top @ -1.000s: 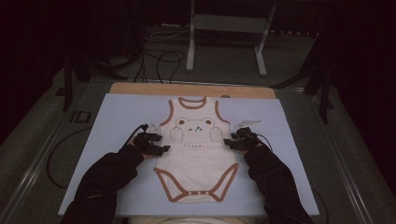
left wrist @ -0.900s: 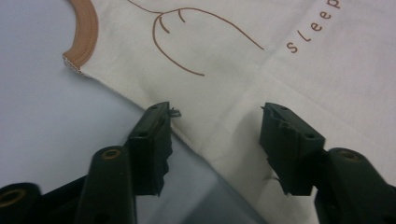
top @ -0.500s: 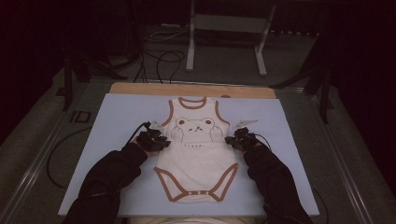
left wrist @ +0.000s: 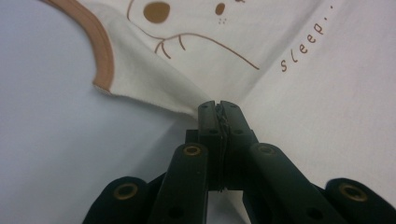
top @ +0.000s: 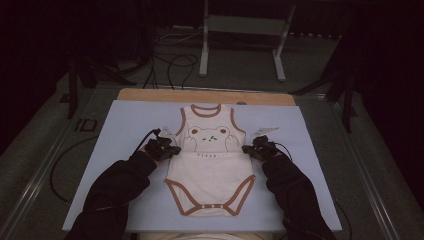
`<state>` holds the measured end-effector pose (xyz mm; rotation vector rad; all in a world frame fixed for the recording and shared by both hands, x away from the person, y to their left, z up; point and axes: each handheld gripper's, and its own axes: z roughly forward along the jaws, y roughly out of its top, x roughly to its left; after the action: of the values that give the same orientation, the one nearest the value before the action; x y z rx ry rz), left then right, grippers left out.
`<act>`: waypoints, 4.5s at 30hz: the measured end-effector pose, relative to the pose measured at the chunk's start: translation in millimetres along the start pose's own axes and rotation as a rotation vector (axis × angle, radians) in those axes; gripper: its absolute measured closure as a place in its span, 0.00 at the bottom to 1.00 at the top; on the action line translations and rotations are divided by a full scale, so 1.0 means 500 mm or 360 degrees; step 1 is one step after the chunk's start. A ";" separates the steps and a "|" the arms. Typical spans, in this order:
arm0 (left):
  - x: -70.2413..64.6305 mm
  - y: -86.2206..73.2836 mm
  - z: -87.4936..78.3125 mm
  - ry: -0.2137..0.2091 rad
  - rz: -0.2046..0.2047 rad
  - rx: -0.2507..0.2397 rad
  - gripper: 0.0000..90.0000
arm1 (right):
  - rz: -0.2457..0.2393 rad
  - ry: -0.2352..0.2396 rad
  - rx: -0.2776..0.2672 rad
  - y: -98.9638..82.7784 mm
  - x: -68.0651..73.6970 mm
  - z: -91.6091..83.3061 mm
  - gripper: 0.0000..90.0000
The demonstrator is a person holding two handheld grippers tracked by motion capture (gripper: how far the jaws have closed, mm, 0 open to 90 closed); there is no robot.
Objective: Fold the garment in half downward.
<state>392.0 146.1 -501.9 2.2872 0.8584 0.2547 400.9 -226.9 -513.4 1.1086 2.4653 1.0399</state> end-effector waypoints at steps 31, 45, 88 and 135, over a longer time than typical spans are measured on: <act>-0.069 0.008 -0.126 -0.0019 0.0265 -0.0032 1.00 | -0.0107 0.0062 -0.0183 0.005 0.065 -0.140 1.00; -0.116 -0.033 -0.151 -0.0082 0.0308 -0.0016 0.99 | -0.0167 0.0114 -0.0181 -0.030 0.113 -0.183 1.00; -0.208 -0.155 -0.126 -0.0264 0.0292 0.0092 0.99 | -0.0029 0.0257 -0.0050 -0.184 0.186 -0.190 0.99; -0.180 -0.121 -0.162 -0.0323 0.0248 -0.0014 0.03 | -0.0138 0.0338 -0.0163 -0.151 0.184 -0.216 0.14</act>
<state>260.4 164.4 -475.9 2.3270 0.5766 0.0920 244.6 -249.1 -482.7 0.8937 2.5606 1.3016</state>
